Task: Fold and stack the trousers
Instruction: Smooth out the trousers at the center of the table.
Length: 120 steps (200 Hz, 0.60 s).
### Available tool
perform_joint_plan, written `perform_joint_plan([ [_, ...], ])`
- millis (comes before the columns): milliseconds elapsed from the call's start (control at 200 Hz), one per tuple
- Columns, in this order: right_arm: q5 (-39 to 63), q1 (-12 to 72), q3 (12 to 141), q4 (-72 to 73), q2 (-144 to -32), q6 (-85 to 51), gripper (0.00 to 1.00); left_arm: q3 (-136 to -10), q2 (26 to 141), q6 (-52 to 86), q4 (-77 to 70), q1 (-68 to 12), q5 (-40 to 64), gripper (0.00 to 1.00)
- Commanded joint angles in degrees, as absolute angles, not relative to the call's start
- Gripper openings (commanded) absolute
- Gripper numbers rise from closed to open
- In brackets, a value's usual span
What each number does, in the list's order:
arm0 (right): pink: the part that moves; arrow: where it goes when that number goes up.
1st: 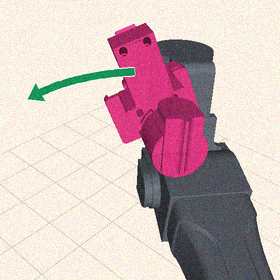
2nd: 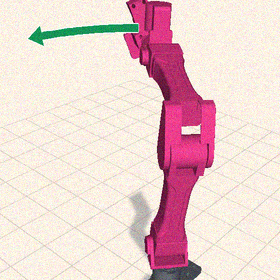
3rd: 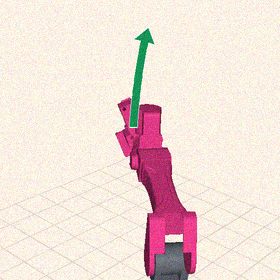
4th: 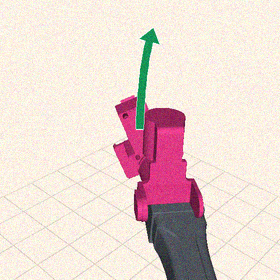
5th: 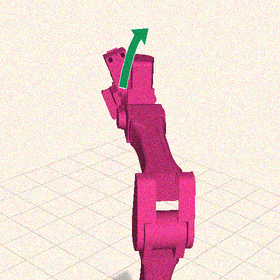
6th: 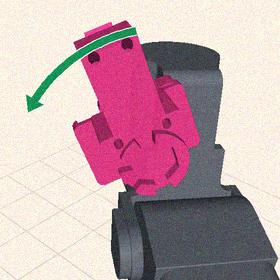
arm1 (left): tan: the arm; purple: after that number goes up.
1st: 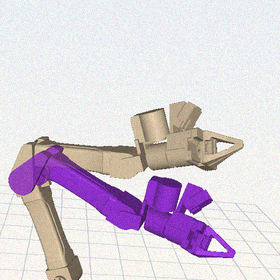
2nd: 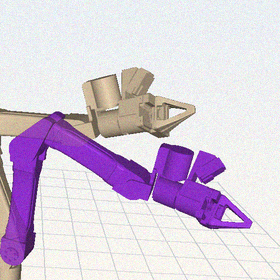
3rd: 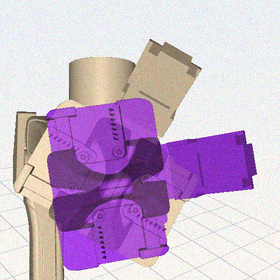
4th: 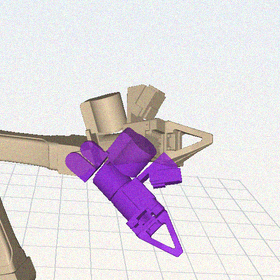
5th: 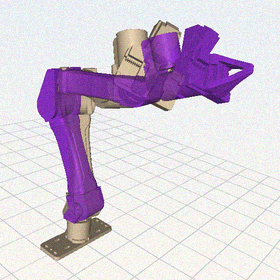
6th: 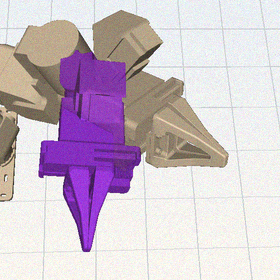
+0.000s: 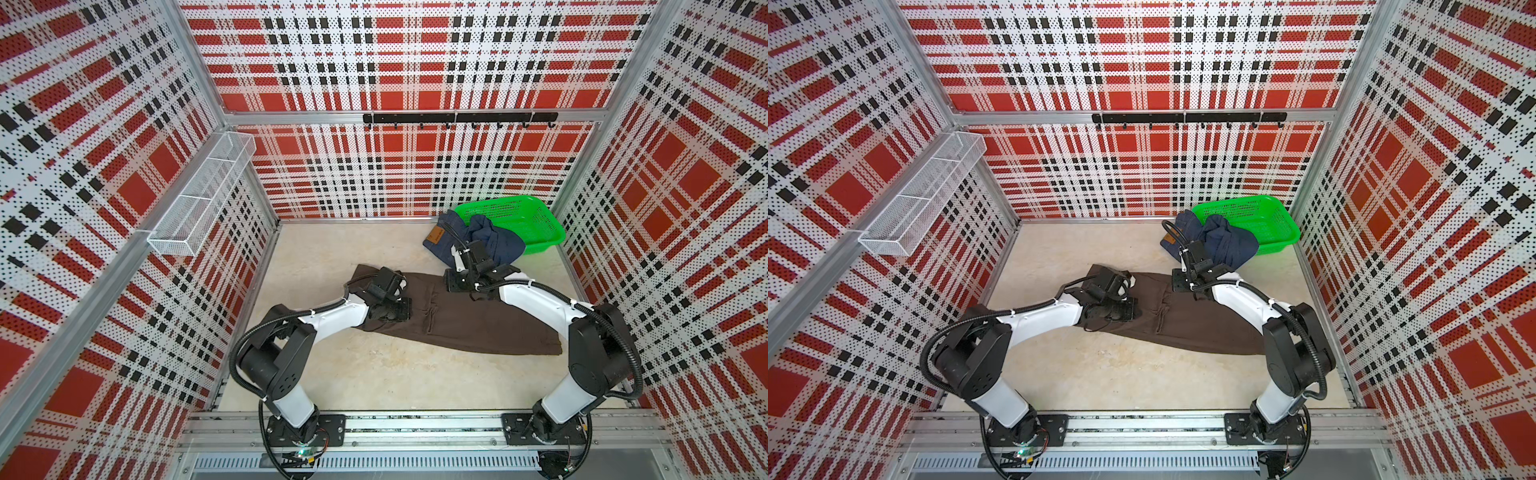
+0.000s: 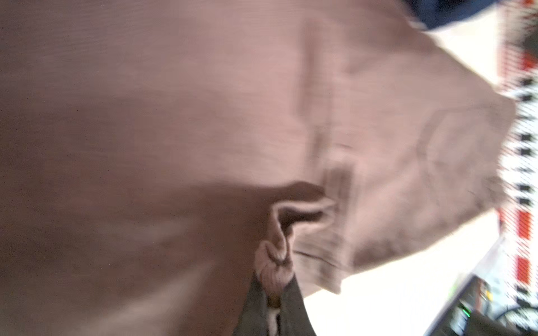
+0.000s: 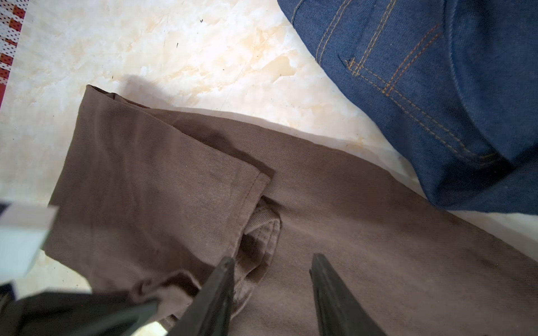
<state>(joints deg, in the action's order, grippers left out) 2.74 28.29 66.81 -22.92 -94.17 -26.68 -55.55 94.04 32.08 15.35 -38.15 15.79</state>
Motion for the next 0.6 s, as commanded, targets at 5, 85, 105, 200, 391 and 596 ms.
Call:
perform_joint_plan([
  [5,2.84,28.53,67.12,-23.30,-92.88,-26.88,0.48,-56.13,93.24,31.96,15.73,-42.55,19.41,0.00],
  [85,3.33,28.50,67.31,-23.15,-93.14,-27.26,0.50,-56.02,94.59,31.58,15.93,-45.06,20.77,0.18],
  [105,3.33,28.56,67.32,-23.20,-93.24,-27.35,0.50,-56.02,94.86,31.48,15.99,-45.51,21.04,0.24],
  [200,3.34,28.48,67.34,-23.20,-93.25,-27.54,0.54,-56.54,94.28,31.03,16.71,-45.73,21.04,0.51],
  [391,3.31,28.78,66.98,-22.82,-94.26,-26.66,0.55,-59.64,88.25,30.20,19.87,-39.48,15.58,0.62],
  [596,-2.90,30.59,65.53,-21.11,-97.73,-19.10,0.47,-58.28,85.12,31.75,19.85,-23.52,9.28,0.63],
])
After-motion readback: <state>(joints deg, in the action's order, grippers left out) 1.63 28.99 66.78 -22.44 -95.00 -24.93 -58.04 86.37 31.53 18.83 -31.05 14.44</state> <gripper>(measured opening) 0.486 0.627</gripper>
